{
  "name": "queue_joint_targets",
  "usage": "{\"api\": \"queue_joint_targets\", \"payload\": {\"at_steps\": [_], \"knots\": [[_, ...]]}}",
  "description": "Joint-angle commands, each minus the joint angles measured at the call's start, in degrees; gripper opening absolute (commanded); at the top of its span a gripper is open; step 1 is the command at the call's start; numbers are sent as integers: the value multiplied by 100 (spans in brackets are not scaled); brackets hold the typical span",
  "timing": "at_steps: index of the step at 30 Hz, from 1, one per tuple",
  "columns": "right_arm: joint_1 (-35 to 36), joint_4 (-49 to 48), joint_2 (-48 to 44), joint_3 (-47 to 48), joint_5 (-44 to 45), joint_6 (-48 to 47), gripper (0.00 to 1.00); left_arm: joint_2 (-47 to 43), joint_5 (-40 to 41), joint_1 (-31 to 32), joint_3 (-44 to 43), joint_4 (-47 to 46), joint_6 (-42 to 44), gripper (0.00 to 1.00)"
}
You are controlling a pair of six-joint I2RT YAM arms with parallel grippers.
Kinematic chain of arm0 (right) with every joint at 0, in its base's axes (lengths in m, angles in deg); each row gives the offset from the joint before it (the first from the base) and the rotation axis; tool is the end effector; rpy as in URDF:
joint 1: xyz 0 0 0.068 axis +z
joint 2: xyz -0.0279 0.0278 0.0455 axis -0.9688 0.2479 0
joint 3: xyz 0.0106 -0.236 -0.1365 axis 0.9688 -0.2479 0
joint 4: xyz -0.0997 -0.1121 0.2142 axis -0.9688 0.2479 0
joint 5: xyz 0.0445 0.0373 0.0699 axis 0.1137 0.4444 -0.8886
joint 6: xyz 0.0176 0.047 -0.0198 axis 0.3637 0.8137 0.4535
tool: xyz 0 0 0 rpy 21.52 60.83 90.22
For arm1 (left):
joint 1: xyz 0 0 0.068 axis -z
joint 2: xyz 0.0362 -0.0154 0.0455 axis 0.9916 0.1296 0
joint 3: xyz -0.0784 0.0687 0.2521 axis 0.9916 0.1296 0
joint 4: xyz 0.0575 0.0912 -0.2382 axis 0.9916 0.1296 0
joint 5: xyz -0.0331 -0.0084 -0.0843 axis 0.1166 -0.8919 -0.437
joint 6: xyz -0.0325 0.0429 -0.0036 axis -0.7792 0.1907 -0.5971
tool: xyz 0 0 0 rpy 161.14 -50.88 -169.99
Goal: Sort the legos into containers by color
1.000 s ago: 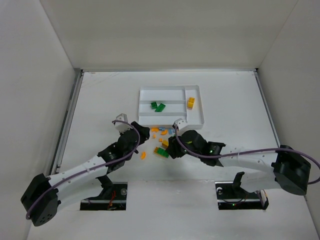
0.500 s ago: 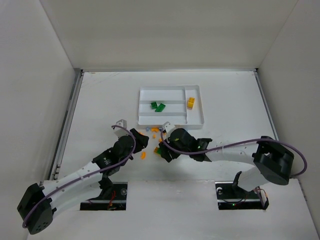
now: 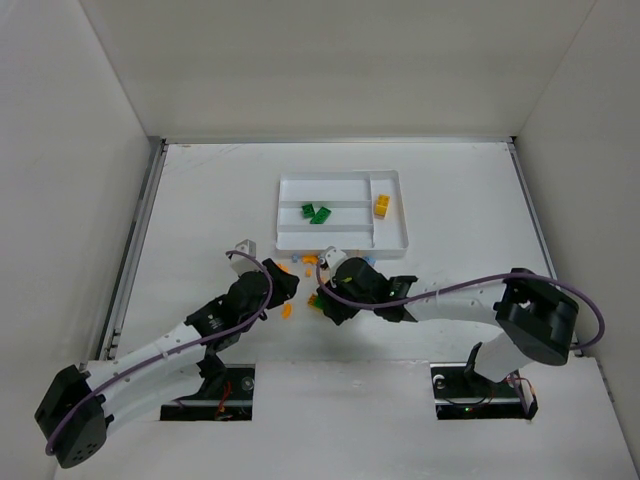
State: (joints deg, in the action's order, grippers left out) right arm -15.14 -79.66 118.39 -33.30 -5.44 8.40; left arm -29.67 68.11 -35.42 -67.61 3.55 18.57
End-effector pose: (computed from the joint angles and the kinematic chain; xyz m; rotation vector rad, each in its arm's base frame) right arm 0.1515 0.2638 0.1748 -0.9017 2.2524 0.5693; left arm 0.1269 -0.1191 0.2010 -0.3401 1.9965 -0.8141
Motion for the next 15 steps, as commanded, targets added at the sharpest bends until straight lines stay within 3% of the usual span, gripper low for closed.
{"api": "queue_joint_targets", "payload": {"at_steps": [1, 9, 15], "knots": [[114, -20, 54, 253, 91, -85, 59, 0, -37, 2, -72, -45, 32, 41], [211, 103, 274, 323, 108, -103, 60, 17, -133, -60, -142, 17, 59, 41], [229, 103, 256, 332, 196, -68, 41, 26, -107, -42, -142, 26, 33, 42]]}}
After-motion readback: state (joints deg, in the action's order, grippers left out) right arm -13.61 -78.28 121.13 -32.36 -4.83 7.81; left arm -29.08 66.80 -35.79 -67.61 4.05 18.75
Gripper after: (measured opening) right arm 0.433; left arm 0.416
